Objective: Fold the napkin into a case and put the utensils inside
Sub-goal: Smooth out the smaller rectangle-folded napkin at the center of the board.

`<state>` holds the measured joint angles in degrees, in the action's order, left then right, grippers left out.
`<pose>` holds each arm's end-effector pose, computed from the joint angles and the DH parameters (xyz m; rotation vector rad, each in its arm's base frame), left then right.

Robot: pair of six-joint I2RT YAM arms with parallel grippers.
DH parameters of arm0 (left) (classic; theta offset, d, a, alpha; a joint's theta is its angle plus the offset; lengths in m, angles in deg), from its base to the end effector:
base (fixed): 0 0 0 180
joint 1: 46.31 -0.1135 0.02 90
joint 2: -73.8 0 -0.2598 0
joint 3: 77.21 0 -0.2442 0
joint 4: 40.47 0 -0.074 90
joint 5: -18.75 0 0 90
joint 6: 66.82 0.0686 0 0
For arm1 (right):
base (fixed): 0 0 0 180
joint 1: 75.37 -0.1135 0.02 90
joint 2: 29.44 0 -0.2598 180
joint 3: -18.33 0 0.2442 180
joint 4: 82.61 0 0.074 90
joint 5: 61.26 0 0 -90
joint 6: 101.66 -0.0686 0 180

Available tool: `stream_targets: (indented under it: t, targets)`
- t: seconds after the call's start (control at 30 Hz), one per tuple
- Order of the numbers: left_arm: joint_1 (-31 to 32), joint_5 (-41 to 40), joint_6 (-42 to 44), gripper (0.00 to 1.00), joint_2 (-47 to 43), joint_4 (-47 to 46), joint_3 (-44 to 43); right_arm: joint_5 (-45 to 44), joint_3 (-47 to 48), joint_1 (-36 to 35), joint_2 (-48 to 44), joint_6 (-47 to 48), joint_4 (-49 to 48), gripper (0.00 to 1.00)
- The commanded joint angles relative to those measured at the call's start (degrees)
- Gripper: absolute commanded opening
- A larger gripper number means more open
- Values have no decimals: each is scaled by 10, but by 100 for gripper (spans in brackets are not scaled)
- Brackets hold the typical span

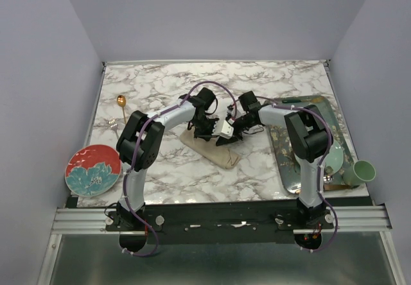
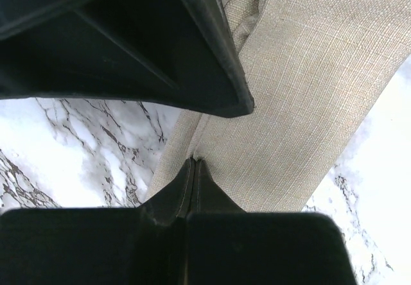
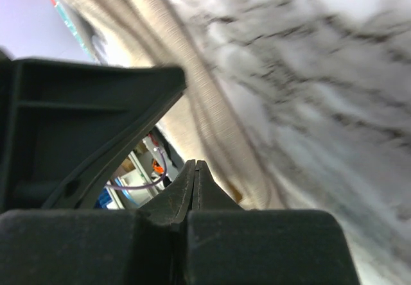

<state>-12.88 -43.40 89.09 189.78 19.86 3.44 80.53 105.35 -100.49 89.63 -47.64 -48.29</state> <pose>0.3146 -0.2461 0.1460 2.1358 1.7116 -0.5638 0.3392 0.2186 0.1043 0.0172 -2.6812 -1.3989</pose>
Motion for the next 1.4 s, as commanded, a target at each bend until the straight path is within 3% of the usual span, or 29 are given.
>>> stream_targets:
  t: [0.0, 0.17, 0.3, 0.37, 0.43, 0.63, 0.7, 0.77, 0.8, 0.83, 0.9, 1.1, 1.23, 1.37]
  targets:
    - [-3, 2, -3, 0, 17, 9, -17, -40, 8, -4, 31, -11, -16, 3]
    - [-4, 2, -9, 1, 20, 9, -22, -85, 16, -4, 49, 10, 16, 2]
    - [-25, 28, -77, 30, -7, 1, -38, -124, 22, -5, 49, 26, 49, 2]
    - [-54, 71, -129, 39, -36, 2, -62, -136, 21, -4, 49, 28, 56, 2]
    - [-75, 113, -210, 40, -63, 12, -73, -145, 22, -4, 49, 34, 60, 2]
    - [-122, 332, -420, 35, -89, -3, -23, -146, 30, -4, 49, 46, 69, 2]
    - [-116, 414, -560, 26, -80, -50, 31, -147, 31, -5, 48, 51, 71, 2]
    - [-109, 443, -717, 19, -67, -153, 90, -150, 32, -4, 46, 58, 74, 2]
    - [-101, 455, -752, 18, -66, -192, 108, -151, 34, -4, 46, 58, 74, 2]
    - [-94, 452, -783, 18, -73, -256, 123, -150, 37, -4, 48, 59, 75, 2]
    - [-86, 446, -838, 17, -74, -297, 153, -152, 39, -4, 49, 62, 77, 2]
    - [-77, 396, -874, 14, -17, -322, 182, -159, 40, -4, 46, 68, 78, 2]
    - [-88, 360, -958, 13, 38, -410, 222, -161, 44, -5, 49, 73, 78, 1]
    - [-90, 338, -939, 12, 79, -419, 217, -166, 44, -4, 45, 81, 79, 1]
